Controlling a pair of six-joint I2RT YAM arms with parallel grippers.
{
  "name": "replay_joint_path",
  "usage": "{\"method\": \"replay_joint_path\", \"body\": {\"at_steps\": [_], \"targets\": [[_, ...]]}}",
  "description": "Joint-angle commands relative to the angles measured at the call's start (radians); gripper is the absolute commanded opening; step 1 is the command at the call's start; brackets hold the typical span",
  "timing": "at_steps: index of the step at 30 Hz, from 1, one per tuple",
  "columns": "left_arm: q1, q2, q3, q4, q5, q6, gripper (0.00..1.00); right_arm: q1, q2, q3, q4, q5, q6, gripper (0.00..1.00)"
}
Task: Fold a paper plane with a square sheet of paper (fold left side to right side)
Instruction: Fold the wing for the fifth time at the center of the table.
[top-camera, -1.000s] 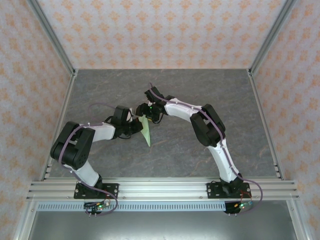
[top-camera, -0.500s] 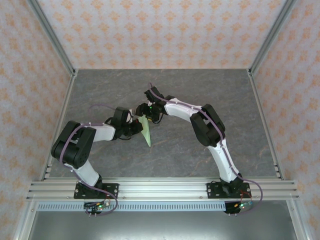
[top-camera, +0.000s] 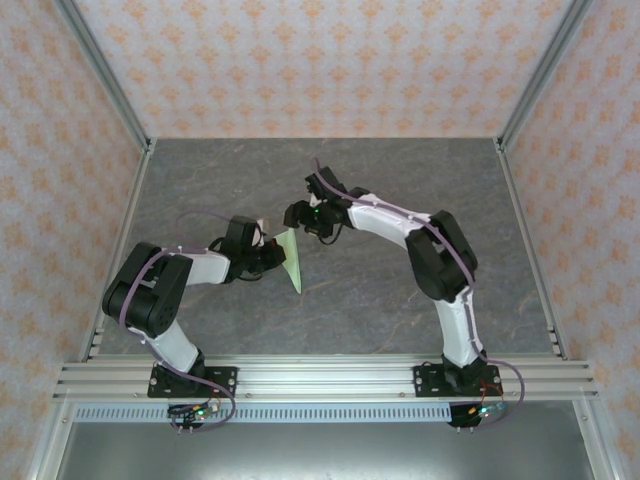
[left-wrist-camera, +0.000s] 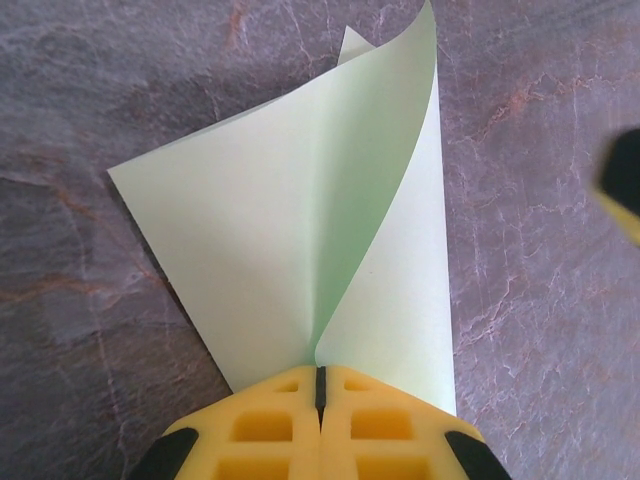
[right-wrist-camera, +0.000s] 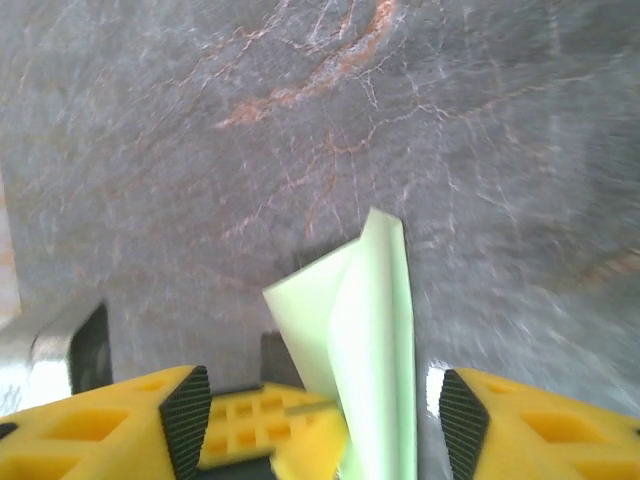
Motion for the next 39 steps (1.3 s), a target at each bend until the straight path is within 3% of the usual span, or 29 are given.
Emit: {"method": "replay_joint_path", "body": {"at_steps": [1,5,9,17,39], "targets": [[0.008,-0.005,-0.028,-0.035,-0.007,0.001,0.00,0.004,-0.107,-0.113,0.033,-0.049,-0.008,0.49],[0.008,-0.011,-0.027,-0.039,-0.001,0.002,0.00,0.027,-0.215,-0.272,0.087,-0.122,0.010,0.33],[0.008,-0.013,-0.028,-0.041,-0.004,0.003,0.00,0.078,-0.253,-0.372,0.172,-0.178,0.069,0.26],[0.008,-0.018,-0.027,-0.047,-0.004,0.007,0.00,0.163,-0.183,-0.367,0.216,-0.178,0.107,0.26],[0.008,-0.014,-0.024,-0.052,-0.004,0.011,0.00,0.179,-0.091,-0.292,0.037,-0.127,0.051,0.26]]}}
